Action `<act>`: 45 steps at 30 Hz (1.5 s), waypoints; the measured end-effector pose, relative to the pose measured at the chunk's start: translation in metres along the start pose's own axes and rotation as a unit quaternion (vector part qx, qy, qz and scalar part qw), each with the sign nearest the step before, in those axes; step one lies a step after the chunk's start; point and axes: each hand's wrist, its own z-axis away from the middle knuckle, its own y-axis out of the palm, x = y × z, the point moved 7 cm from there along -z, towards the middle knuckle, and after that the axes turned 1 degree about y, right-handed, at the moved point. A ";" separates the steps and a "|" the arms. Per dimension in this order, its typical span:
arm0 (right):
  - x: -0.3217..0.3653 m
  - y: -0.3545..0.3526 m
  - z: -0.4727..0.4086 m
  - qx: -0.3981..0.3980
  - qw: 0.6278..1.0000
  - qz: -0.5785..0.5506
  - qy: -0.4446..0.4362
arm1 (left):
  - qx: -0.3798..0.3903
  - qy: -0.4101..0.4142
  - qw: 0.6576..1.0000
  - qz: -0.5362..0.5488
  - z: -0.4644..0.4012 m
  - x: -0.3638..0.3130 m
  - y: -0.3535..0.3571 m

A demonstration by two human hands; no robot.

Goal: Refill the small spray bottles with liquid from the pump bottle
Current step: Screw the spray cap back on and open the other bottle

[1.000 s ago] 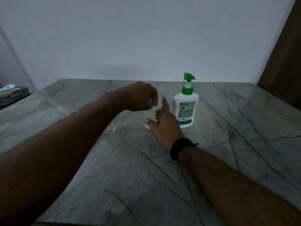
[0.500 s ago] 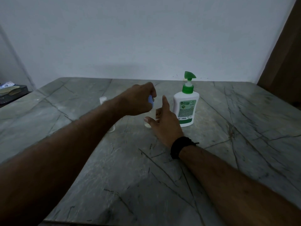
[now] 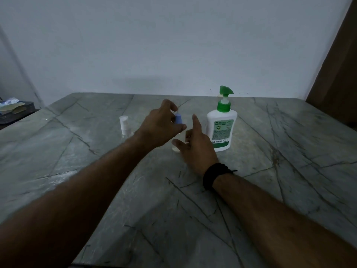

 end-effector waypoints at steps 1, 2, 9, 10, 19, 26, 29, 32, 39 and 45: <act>0.001 -0.001 0.001 -0.003 1.000 0.000 -0.006 | -0.006 -0.009 1.000 0.005 0.004 0.006 0.006; 0.003 -0.001 0.003 -0.009 1.000 0.002 -0.014 | -0.017 -0.017 1.000 0.004 0.009 0.011 0.012; 0.006 -0.007 0.009 -0.028 0.999 0.019 -0.040 | -0.093 -0.056 0.994 -0.015 0.010 0.041 0.043; 0.007 -0.008 0.009 -0.035 0.998 0.019 -0.043 | -0.096 -0.061 0.993 -0.018 0.006 0.044 0.046; 0.009 -0.009 0.009 -0.042 0.996 0.010 -0.075 | -0.103 -0.144 0.984 -0.016 -0.041 0.069 0.065; 0.011 -0.009 0.009 -0.045 0.995 0.006 -0.084 | -0.078 -0.178 0.980 -0.037 -0.069 0.078 0.069; 0.012 -0.009 0.009 -0.047 0.995 0.006 -0.088 | -0.071 -0.196 0.977 -0.048 -0.074 0.081 0.070; 0.011 -0.009 0.009 -0.048 0.995 0.008 -0.083 | -0.058 -0.211 0.974 -0.063 -0.076 0.082 0.071; 0.010 -0.009 0.008 -0.054 0.995 0.013 -0.083 | -0.057 -0.221 0.972 -0.061 -0.073 0.082 0.072; 0.010 -0.009 0.008 -0.060 0.993 0.020 -0.095 | -0.102 -0.196 0.975 -0.006 -0.059 0.076 0.067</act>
